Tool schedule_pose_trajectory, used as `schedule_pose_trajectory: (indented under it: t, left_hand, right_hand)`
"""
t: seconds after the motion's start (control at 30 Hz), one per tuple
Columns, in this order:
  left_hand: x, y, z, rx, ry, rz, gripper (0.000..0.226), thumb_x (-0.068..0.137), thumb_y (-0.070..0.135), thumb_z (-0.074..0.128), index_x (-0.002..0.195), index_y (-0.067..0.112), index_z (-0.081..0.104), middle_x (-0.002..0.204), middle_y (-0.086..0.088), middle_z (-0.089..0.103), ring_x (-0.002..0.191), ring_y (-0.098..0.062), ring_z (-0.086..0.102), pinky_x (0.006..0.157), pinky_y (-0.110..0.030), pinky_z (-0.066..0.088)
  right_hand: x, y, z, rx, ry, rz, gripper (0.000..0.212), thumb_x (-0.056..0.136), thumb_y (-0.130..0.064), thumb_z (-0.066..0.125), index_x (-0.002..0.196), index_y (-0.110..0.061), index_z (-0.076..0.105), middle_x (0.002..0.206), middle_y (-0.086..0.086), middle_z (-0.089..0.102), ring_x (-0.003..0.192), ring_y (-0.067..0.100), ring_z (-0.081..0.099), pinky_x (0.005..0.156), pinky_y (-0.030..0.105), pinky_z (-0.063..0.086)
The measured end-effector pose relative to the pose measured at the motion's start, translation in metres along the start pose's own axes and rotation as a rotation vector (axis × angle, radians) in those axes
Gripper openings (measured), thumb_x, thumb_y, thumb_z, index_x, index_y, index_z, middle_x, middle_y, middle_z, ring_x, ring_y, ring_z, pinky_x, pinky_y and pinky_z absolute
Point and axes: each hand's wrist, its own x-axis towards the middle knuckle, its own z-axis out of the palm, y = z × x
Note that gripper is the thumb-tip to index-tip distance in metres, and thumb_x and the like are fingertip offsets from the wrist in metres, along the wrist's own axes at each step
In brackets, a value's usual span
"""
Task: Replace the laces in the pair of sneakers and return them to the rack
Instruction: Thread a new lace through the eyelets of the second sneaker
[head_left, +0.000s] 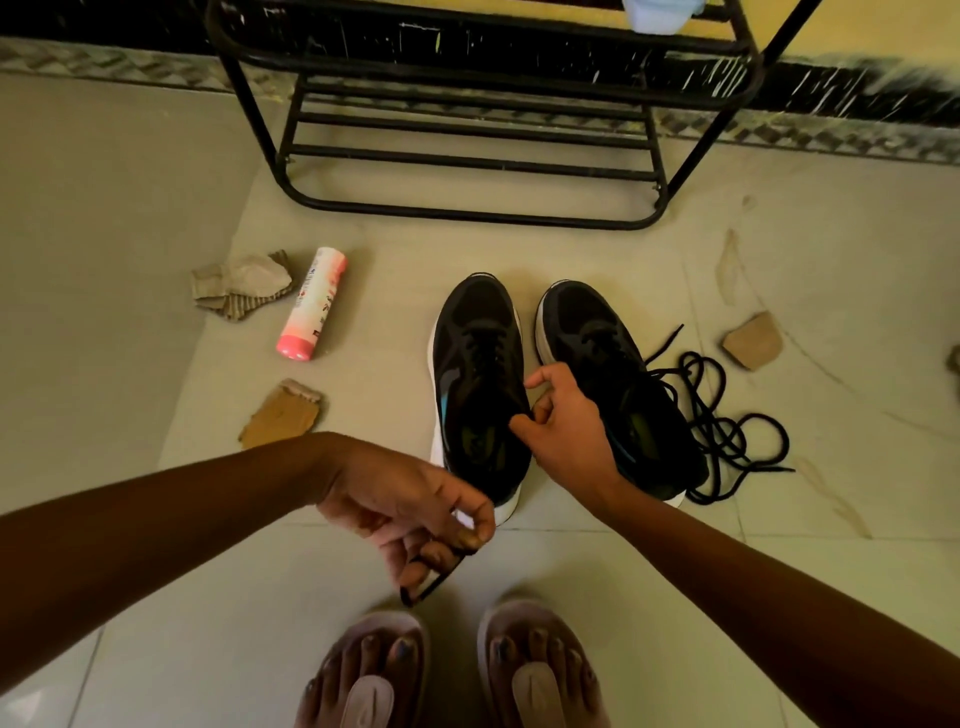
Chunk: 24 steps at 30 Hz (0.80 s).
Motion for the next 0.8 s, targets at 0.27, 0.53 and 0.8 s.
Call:
schedule_pose_trajectory:
  t: [0.27,0.53,0.8]
  left_hand:
    - [-0.015,0.029,-0.009,-0.229,0.013,0.394,0.009,0.094,0.013,0.040,0.100,0.011,0.046,0.066,0.001,0.056,0.054,-0.008,0.062,0.063,-0.025,0.056]
    - [-0.020,0.053,-0.005,-0.413,0.451,0.775,0.011,0.078,0.018,0.054,0.088,0.015,0.050,0.062,0.000,0.057,0.051,-0.008,0.062,0.057,-0.025,0.057]
    - [-0.028,0.083,0.023,-0.615,0.357,0.965,0.005,0.085,0.018,0.043,0.083,0.016,0.046,0.056,0.005,0.052,0.045,-0.003,0.055,0.054,-0.020,0.056]
  right_hand:
    - [-0.008,-0.002,-0.003,-0.087,-0.138,-0.305,0.015,0.085,-0.024,0.065,0.096,-0.034,0.065,0.076,-0.011,0.060,0.071,0.006,0.059,0.068,0.026,0.052]
    - [0.002,-0.013,-0.016,-0.118,-0.108,-0.148,0.022,0.082,-0.021,0.072,0.103,-0.019,0.066,0.066,-0.012,0.057,0.058,-0.003,0.054,0.056,0.005,0.040]
    - [-0.006,-0.025,0.000,-0.185,0.004,-0.189,0.040,0.081,-0.040,0.070,0.116,-0.027,0.057,0.060,-0.010,0.053,0.056,0.004,0.053,0.054,0.017,0.041]
